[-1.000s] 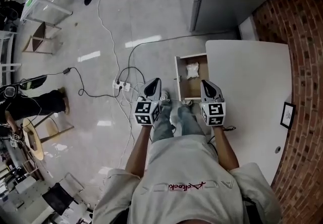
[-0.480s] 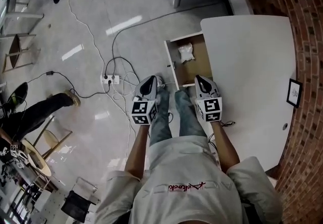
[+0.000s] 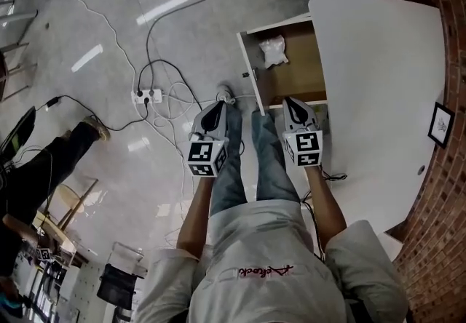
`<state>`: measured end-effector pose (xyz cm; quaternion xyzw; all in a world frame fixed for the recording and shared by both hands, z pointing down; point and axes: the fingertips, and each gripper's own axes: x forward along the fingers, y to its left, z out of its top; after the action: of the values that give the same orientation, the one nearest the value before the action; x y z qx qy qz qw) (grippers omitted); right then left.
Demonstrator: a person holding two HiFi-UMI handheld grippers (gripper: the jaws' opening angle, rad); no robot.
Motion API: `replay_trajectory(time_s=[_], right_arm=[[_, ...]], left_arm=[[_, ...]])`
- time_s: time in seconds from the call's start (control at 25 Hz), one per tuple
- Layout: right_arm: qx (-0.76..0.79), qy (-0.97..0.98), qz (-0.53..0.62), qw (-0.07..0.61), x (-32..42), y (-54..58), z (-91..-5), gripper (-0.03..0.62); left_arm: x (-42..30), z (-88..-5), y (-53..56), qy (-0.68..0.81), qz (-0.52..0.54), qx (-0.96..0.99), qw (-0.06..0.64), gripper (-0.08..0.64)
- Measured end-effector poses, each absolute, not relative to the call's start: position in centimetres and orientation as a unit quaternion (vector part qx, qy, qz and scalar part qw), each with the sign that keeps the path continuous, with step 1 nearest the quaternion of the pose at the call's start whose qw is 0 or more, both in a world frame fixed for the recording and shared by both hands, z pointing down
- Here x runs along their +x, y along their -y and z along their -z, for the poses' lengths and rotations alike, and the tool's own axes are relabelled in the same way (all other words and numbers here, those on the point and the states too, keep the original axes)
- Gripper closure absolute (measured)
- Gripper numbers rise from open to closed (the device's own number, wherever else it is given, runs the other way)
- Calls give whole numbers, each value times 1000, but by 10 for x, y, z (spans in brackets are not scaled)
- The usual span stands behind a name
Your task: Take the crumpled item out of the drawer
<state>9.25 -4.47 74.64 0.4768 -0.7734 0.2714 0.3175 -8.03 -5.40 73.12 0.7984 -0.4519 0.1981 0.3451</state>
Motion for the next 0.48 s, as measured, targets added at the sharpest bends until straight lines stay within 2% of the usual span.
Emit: replay_trajectory(time_s=[0.48], right_arm=[[465, 767, -232, 377, 97, 87, -807, 580]], left_arm=[[-103, -793, 48, 458, -196, 788, 360, 551]])
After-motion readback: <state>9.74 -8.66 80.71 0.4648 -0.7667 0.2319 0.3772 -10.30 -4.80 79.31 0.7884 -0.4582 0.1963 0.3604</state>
